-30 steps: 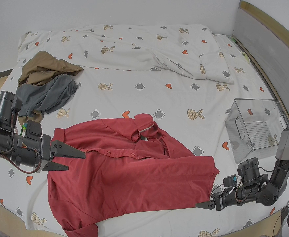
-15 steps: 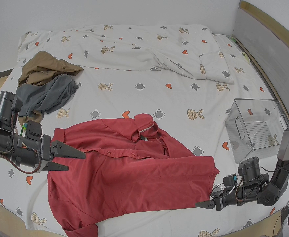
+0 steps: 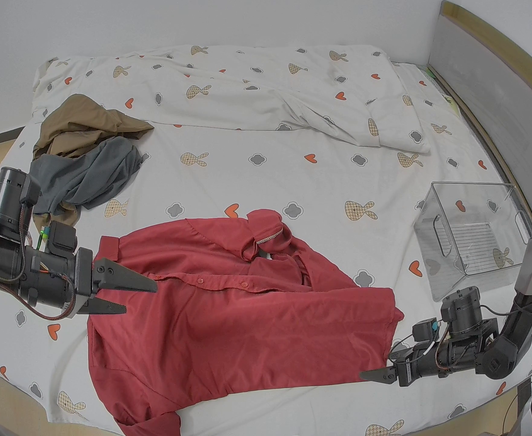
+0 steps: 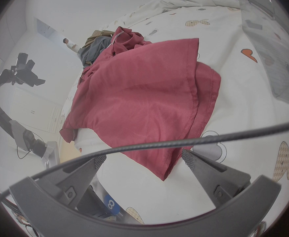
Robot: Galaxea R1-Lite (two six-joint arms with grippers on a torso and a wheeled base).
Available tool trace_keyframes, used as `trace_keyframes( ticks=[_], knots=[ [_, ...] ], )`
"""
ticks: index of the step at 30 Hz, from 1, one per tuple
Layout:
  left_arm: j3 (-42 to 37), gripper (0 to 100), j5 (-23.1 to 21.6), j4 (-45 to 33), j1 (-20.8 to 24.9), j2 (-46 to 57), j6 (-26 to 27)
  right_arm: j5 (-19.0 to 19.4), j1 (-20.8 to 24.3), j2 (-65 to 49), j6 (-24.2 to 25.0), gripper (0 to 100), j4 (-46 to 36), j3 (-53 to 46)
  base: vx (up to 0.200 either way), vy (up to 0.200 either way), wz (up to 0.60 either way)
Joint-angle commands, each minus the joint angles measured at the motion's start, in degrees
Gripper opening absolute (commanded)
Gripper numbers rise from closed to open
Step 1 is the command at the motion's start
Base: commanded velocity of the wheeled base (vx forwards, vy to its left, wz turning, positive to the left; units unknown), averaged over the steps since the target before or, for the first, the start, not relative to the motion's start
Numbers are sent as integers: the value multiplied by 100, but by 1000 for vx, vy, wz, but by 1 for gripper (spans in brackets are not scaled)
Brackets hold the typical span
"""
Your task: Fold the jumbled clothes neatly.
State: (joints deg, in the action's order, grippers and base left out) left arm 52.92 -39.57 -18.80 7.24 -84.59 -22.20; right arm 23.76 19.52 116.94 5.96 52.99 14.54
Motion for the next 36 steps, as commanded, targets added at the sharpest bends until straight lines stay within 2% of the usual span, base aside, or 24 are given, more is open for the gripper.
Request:
trace_keyframes(
  ticks=[1,7,11,12,17,18,31,36],
  knots=[
    [-1,100,2,-1,-3,4,-4,6,26,224,-7,100,9,49,0,0,0],
    [-1,100,2,-1,-3,-5,-4,6,61,347,10,100,9,154,0,0,0],
    [-1,100,2,-1,-3,-31,-4,41,114,338,292,100,9,189,0,0,0],
    [-1,100,2,-1,-3,-31,-4,67,140,338,423,100,9,198,0,0,0],
    [-1,100,2,-1,5,-31,-4,305,131,338,459,100,9,189,0,0,0],
    [-1,100,2,-1,5,-31,-4,305,131,338,459,0,9,189,0,0,0],
    [8,100,2,-1,-12,74,-13,322,26,215,564,0,-61,84,0,0,0],
    [8,100,2,-1,-3,39,-13,384,-176,-295,564,0,-79,-417,0,0,0]
  ],
)
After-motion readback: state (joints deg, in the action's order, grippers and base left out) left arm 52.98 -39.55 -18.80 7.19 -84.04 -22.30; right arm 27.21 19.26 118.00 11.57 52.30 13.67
